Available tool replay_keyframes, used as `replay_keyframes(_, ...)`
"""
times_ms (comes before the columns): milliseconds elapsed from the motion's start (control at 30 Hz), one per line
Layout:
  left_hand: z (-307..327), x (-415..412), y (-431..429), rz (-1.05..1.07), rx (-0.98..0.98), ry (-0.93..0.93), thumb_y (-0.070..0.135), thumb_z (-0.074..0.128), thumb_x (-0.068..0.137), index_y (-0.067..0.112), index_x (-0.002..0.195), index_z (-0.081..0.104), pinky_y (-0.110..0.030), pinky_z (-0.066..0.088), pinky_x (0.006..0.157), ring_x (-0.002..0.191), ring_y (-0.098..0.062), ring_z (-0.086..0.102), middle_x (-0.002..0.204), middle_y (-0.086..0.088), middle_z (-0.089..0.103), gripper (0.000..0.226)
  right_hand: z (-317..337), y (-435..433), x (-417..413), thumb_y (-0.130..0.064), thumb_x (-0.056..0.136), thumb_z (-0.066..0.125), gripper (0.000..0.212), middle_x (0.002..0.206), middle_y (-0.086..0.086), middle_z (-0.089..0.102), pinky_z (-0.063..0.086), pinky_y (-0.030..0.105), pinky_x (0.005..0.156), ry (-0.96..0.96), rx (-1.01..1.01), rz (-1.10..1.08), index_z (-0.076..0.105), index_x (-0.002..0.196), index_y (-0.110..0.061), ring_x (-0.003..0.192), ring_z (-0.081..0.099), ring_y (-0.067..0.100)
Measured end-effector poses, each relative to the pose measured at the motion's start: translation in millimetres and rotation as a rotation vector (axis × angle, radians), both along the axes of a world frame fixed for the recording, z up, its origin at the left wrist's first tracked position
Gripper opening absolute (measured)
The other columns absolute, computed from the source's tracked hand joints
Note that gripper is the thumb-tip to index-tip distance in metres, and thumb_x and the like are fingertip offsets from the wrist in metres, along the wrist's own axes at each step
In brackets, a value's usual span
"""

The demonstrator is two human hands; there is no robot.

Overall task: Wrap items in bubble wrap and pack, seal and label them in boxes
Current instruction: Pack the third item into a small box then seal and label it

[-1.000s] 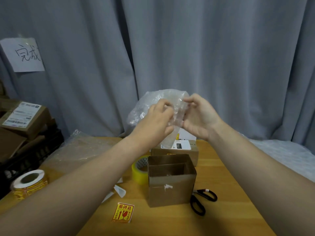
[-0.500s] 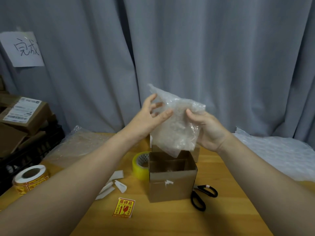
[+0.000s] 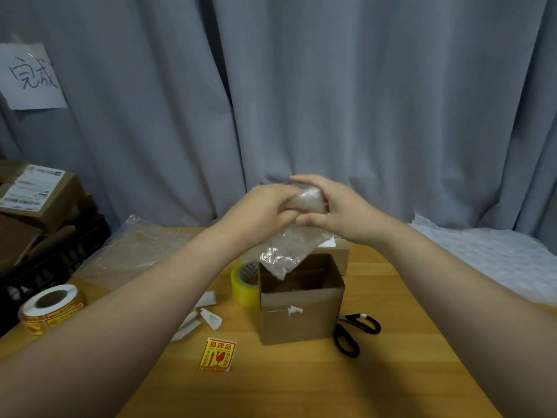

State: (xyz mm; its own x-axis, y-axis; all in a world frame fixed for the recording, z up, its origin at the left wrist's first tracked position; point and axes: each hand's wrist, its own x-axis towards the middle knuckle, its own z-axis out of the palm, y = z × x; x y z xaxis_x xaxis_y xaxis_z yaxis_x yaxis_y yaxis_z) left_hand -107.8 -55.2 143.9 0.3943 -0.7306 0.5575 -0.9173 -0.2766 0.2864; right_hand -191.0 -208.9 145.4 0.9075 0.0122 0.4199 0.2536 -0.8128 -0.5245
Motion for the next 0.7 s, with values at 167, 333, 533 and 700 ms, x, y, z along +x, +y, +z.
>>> replay_keyframes(167,-21,1,10,0.342,-0.283,-0.158,0.038,0.067,0.083,0.019,0.124,0.051,-0.031,0.025,0.094,0.114,-0.017,0.036,0.122,-0.001,0.042,0.049,-20,-22,0,-0.027,0.089,0.066,0.021,0.091,0.003,0.062,0.044,0.031,0.069,-0.323,0.153,-0.475,0.056,0.102,-0.014,0.082,0.057,0.018)
replay_keyframes(333,-68,-7,30,0.213,0.037,0.055,0.04,0.051,0.093,0.027,0.095,0.063,-0.03,0.026,0.093,0.099,-0.008,0.051,0.099,0.013,0.059,0.018,-26,-26,-18,-0.029,0.098,0.051,0.019,0.098,0.002,0.072,0.059,0.039,0.07,-0.377,1.502,-0.242,0.06,0.105,-0.014,0.085,0.07,0.017)
replay_keyframes(533,-104,-10,26,0.277,0.265,0.195,0.055,0.047,0.09,0.036,0.097,0.067,-0.031,0.019,0.087,0.122,-0.007,0.036,0.108,0.017,0.062,0.029,-72,16,-4,-0.008,0.095,0.053,0.036,0.123,0.006,0.064,0.057,0.043,0.082,-0.03,1.373,0.012,0.049,0.13,-0.016,0.11,0.063,0.023)
replay_keyframes(700,-111,-11,38,0.237,0.362,0.376,0.071,0.053,0.077,0.035,0.131,0.049,-0.042,0.013,0.106,0.141,-0.006,0.008,0.143,0.012,0.039,0.066,-96,11,-11,0.011,0.081,0.062,0.03,0.092,0.002,0.064,0.052,0.037,0.079,-0.163,1.247,-0.159,0.053,0.092,-0.016,0.089,0.063,0.019)
